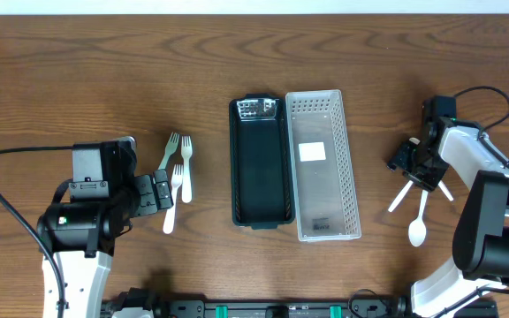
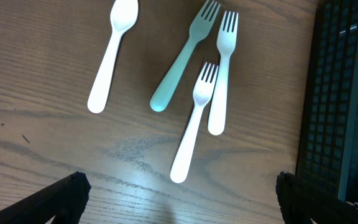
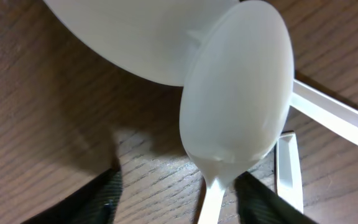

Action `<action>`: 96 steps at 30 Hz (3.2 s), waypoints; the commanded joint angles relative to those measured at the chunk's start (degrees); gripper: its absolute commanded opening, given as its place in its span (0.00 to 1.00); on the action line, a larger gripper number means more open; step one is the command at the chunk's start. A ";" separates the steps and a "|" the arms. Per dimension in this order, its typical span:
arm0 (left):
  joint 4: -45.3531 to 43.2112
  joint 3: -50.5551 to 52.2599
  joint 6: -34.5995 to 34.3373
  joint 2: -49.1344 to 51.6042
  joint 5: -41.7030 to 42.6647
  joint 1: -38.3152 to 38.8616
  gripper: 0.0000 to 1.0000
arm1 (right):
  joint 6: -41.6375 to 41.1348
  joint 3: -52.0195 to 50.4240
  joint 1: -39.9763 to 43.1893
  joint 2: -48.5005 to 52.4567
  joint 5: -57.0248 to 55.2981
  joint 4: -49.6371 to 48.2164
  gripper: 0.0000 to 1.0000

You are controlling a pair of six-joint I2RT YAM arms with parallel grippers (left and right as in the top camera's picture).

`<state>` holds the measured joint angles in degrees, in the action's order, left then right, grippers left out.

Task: Pack container
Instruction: 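Lower the right gripper onto a white spoon and grasp it, then carry the spoon left and release it into the clear basket, then return the right gripper to the spoons and grasp another white spoon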

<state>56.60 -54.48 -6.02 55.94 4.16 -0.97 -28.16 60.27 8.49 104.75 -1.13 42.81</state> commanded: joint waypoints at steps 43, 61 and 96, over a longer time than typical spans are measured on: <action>0.13 -1.22 -0.31 0.00 0.15 -0.09 0.98 | 9.14 4.31 -15.54 -21.62 0.31 0.24 0.01; 0.17 -1.20 -0.31 0.00 0.17 -0.09 0.98 | 12.41 4.33 -33.38 -10.27 0.52 0.42 0.08; 0.15 -1.20 -0.31 0.02 0.17 -0.09 0.98 | 45.48 10.34 3.17 -9.57 -2.23 6.73 0.92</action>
<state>56.62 -54.48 -6.02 55.94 4.16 -0.97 12.25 72.14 10.46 92.75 -4.40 50.72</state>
